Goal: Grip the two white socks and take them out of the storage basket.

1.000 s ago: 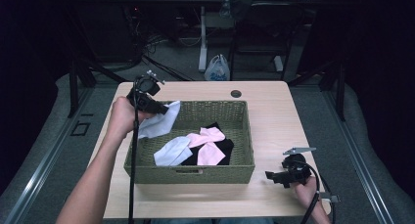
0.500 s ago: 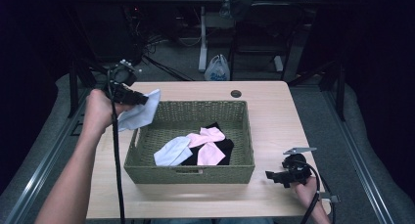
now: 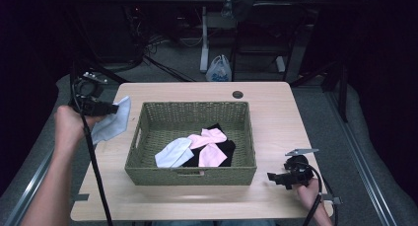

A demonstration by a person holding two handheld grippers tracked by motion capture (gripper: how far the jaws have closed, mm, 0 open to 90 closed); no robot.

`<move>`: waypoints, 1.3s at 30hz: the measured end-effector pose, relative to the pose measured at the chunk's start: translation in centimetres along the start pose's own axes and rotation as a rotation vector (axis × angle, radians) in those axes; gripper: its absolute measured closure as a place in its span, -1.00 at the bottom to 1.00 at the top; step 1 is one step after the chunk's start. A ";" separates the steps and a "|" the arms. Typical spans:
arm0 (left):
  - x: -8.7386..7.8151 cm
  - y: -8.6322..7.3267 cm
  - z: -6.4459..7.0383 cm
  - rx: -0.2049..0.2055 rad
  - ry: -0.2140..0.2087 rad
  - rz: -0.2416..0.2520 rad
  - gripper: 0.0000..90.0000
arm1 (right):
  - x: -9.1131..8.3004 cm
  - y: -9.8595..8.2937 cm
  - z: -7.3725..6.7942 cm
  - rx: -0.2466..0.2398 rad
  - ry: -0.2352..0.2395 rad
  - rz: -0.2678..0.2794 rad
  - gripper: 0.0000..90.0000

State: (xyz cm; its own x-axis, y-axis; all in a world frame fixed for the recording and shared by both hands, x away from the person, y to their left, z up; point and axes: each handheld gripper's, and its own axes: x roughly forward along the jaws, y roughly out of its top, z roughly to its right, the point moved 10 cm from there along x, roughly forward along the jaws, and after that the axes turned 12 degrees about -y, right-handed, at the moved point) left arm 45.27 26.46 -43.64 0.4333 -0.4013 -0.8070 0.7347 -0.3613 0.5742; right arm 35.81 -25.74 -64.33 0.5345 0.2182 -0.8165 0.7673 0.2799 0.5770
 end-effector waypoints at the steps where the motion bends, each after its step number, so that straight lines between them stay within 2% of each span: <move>1: 0.2 -0.5 -0.5 -0.011 0.005 -0.001 0.72 | 0.0 0.0 0.0 0.000 0.001 0.000 -0.67; 3: 0.6 -1.6 -1.2 -0.025 0.013 -0.018 0.72 | 0.0 0.1 -0.1 0.003 0.003 0.007 -0.67; 7: 1.7 -3.5 -2.5 -0.070 0.012 -0.019 0.72 | 0.0 0.1 -0.1 0.003 0.005 0.008 -0.67; 8: 2.1 -4.1 -2.7 -0.082 0.006 -0.022 0.72 | 0.0 0.1 -0.1 0.003 0.003 0.008 -0.67; 10: 3.0 -4.9 -3.0 -0.112 -0.038 -0.007 0.71 | 0.0 0.1 -0.1 -0.001 0.004 0.008 -0.67; 16: 5.8 -7.9 -4.2 -0.158 -0.026 -0.050 0.71 | 0.0 0.0 0.0 0.000 0.003 0.004 -0.67; 20: 7.6 -9.5 -4.5 -0.182 -0.039 -0.075 0.71 | 0.0 0.0 -0.1 -0.002 0.003 0.004 -0.67; 31: 11.0 -12.3 -4.6 -0.238 -0.070 -0.123 0.67 | 0.0 0.0 -0.1 -0.007 0.003 0.002 -0.67; 35: 11.7 -12.8 -4.6 -0.245 -0.081 -0.134 0.66 | 0.1 0.0 -0.1 -0.010 0.003 0.002 -0.67; 37: 11.9 -13.0 -4.5 -0.251 -0.103 -0.134 0.62 | 0.1 0.0 -0.2 -0.008 -0.001 0.001 -0.67; 39: 11.9 -13.1 -4.4 -0.254 -0.121 -0.134 0.49 | 0.0 0.0 -0.2 -0.011 0.003 -0.001 -0.67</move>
State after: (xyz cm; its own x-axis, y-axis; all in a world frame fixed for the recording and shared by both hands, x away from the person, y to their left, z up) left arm 43.08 30.09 -61.36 0.2700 -0.4676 -0.8417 0.8945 -0.2018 0.3989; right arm 35.75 -25.57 -64.35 0.5328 0.2202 -0.8171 0.7637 0.2907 0.5763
